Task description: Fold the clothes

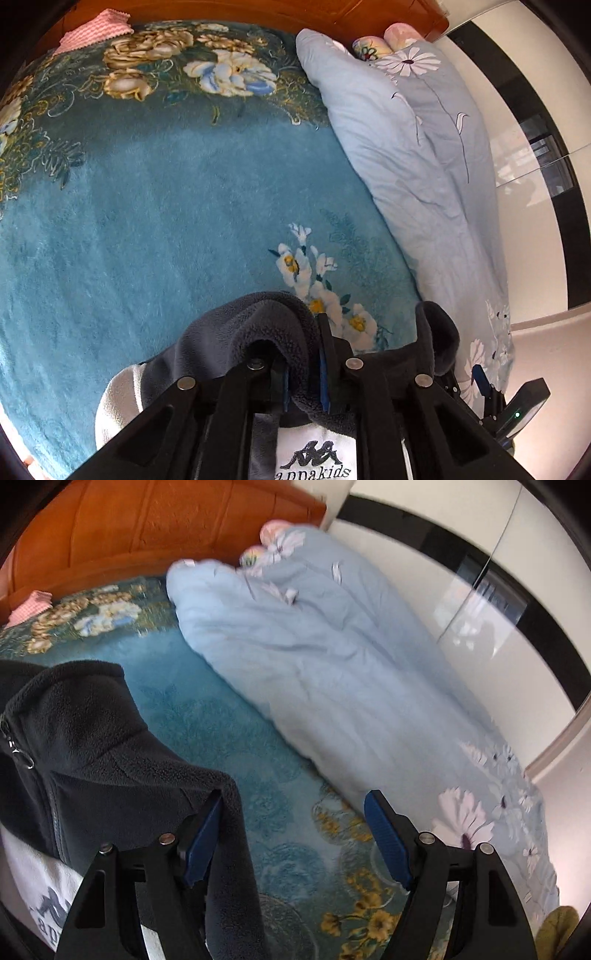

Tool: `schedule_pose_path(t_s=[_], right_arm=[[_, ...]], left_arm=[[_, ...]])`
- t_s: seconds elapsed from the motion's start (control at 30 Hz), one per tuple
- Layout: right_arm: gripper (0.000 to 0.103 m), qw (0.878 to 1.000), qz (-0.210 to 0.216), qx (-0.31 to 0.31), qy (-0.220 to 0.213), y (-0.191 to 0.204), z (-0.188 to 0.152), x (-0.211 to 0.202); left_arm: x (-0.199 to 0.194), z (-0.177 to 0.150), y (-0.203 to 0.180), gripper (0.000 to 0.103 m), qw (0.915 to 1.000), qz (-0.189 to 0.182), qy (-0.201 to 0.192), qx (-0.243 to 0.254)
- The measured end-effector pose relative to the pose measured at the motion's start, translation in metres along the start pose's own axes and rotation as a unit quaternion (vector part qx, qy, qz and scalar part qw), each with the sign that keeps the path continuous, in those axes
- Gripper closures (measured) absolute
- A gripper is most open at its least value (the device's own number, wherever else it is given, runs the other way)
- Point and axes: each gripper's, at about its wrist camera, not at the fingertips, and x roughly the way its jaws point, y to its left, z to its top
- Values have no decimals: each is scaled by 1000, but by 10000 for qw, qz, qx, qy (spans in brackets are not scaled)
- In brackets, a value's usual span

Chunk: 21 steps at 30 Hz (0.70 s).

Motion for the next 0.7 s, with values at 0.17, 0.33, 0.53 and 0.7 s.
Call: schedule_pose_path(t_s=[0.17, 0.33, 0.53, 0.7], right_arm=[[26, 9985, 309, 52, 443, 10, -8, 23], [25, 9967, 731, 77, 340, 2, -15, -2], [24, 9874, 1354, 820, 46, -18, -66, -62], [24, 9787, 1729, 1076, 273, -13, -119, -91]], left_arm=[[-25, -30, 1, 52, 9991, 89, -10, 423], [-51, -62, 1, 36, 9961, 178, -36, 864], [-26, -126, -9, 35, 9706, 1309, 600, 1927], [16, -152, -14, 35, 9388, 2183, 1411, 2260]])
